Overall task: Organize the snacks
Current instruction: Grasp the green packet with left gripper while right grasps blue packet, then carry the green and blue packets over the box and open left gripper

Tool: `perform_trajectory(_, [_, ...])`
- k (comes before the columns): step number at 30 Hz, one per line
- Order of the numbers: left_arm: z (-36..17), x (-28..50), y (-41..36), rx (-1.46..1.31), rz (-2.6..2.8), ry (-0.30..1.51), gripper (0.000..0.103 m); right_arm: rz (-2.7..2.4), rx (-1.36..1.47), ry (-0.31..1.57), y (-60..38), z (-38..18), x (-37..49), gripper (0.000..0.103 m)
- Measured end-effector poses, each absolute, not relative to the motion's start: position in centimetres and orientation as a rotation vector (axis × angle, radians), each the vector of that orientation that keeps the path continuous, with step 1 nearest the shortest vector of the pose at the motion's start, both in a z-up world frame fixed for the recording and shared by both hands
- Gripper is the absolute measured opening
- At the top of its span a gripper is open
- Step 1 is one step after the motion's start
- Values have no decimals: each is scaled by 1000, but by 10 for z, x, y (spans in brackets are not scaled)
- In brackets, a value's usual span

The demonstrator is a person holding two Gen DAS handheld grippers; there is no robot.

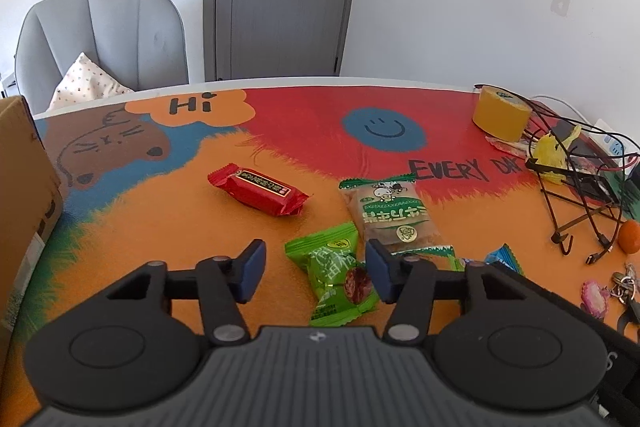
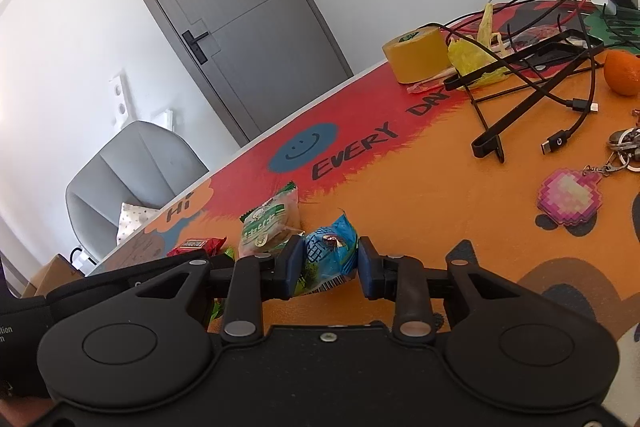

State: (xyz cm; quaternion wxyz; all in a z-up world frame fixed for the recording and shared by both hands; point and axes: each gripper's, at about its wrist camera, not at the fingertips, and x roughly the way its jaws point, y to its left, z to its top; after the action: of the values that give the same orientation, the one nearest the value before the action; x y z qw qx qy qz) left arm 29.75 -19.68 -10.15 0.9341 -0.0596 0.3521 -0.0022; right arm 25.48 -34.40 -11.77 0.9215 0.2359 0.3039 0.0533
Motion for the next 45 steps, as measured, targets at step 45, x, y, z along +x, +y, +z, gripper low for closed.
perform_trajectory(45, [-12,199,-39,-285,164,524,24,253,397,498,-228,-43,219,30])
